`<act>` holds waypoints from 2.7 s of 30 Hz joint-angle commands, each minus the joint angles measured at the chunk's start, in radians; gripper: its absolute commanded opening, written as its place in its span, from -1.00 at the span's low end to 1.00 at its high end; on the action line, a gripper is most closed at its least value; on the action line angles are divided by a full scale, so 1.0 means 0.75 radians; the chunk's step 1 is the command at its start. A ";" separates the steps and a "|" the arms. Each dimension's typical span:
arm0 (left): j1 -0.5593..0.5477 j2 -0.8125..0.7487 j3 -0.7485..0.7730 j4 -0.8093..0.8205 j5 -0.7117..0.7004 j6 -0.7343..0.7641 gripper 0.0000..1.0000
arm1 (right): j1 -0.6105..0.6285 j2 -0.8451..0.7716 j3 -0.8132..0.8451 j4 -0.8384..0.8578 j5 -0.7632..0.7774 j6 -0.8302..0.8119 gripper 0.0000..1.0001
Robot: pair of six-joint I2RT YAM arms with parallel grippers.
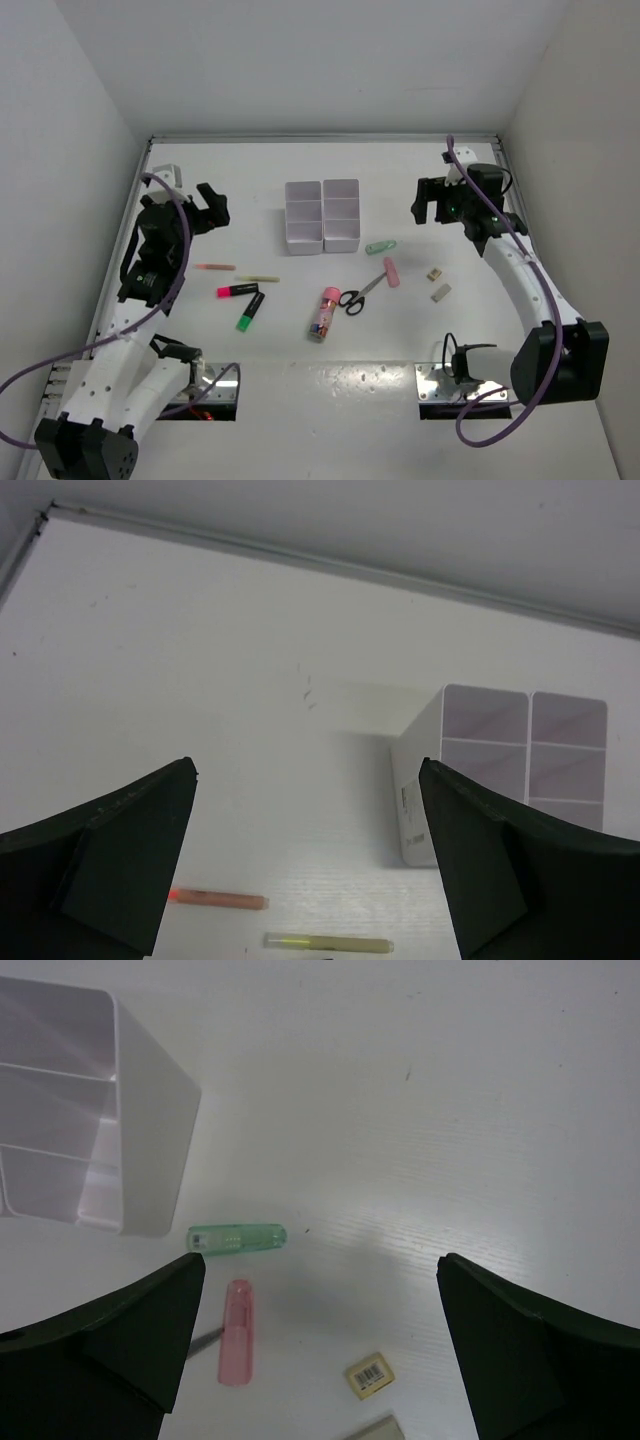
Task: Sort the stationery into containers
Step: Pick up the stationery from the center of the board.
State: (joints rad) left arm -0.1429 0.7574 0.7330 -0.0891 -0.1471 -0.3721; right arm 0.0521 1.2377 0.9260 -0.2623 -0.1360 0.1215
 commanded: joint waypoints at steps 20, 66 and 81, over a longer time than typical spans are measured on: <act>-0.104 0.119 0.023 -0.067 0.082 0.073 -0.85 | 0.141 0.096 0.097 -0.742 -1.120 -1.492 -0.22; -0.104 0.072 0.072 -0.153 -0.166 0.040 0.86 | 1.340 0.712 0.150 -0.511 -0.342 -2.330 0.37; -0.104 0.072 0.072 -0.153 -0.141 0.040 0.86 | 1.403 0.724 0.136 -0.405 -0.215 -2.257 -0.56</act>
State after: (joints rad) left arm -0.2169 0.8272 0.7437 -0.2245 -0.2634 -0.3454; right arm 1.0966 1.7885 1.0088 -0.5938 -0.2718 -1.5993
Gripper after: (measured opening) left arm 0.930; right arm 0.538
